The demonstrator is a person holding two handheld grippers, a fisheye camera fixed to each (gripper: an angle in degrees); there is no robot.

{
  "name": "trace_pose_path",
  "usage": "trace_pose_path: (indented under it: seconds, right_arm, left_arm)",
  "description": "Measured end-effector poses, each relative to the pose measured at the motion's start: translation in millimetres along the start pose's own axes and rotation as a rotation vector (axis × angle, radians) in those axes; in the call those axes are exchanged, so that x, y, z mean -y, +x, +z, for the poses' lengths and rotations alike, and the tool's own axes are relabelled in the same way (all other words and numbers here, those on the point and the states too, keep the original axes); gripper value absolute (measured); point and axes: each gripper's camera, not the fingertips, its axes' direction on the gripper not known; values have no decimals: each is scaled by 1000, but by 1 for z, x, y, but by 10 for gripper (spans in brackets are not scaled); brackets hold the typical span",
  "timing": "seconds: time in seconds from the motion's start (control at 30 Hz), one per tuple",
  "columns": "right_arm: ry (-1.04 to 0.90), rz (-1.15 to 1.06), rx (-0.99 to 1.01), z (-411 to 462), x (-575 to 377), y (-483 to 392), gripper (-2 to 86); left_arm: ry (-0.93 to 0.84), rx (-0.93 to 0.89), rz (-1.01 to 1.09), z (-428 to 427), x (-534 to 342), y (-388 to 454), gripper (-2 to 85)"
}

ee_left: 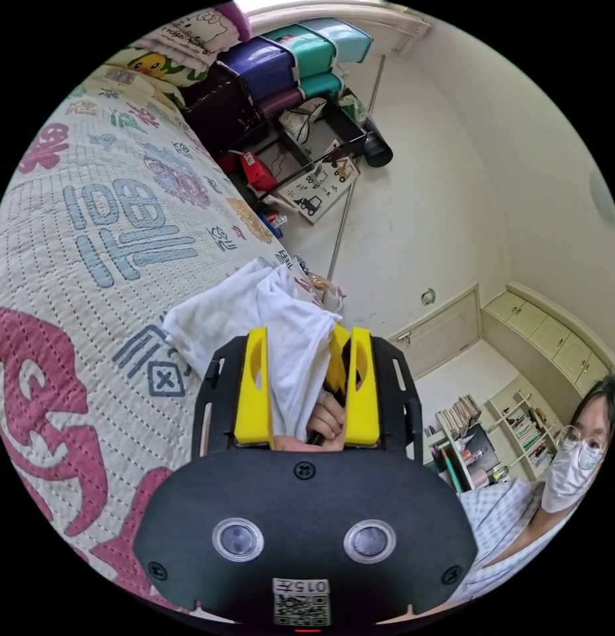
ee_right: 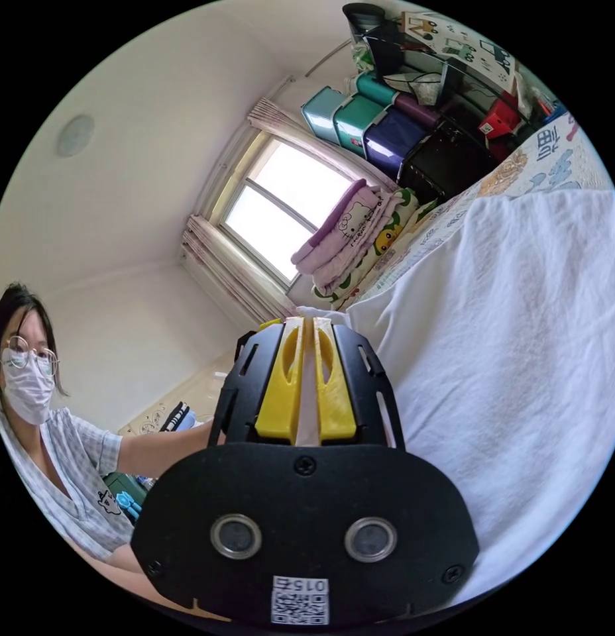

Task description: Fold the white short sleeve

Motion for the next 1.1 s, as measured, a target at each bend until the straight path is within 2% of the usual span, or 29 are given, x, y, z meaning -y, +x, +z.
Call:
trace_pose_path:
  seconds: [0.27,0.4,0.47,0.6,0.67,0.77,0.87,0.93,1.07,1.1]
  right_arm:
    - [23,-8,20,-19,7,-64,10]
    - [21,-1,13,-25,-1,-87,1]
    - [21,0,14,-28,-7,-95,0]
    - [-13,58,22,-34,-20,-109,-3]
    - [32,-11,22,-54,-26,-141,-4]
    - [101,-109,67,-100,-28,-212,-7]
    - [117,-246,50,-150,-25,-294,-8]
    - [80,-394,20,-180,-34,-358,-8]
    - [46,-452,87,-198,-71,-408,-7]
    - [49,-444,123,-200,-88,-415,-6]
  left_arm:
    - [-31,6,5,-1,-23,-2,165]
    - [37,-10,-81,-18,-45,-15,81]
    - [53,45,-114,-27,-58,-15,50]
    - [68,167,37,-42,-90,40,23]
    - [80,214,111,-54,-103,74,17]
    - [136,185,188,-99,-134,136,13]
    - [216,246,353,-178,-183,221,12]
    - [322,283,418,-267,-234,284,11]
    - [475,327,427,-412,-337,370,9]
    - [516,394,435,-456,-378,402,9]
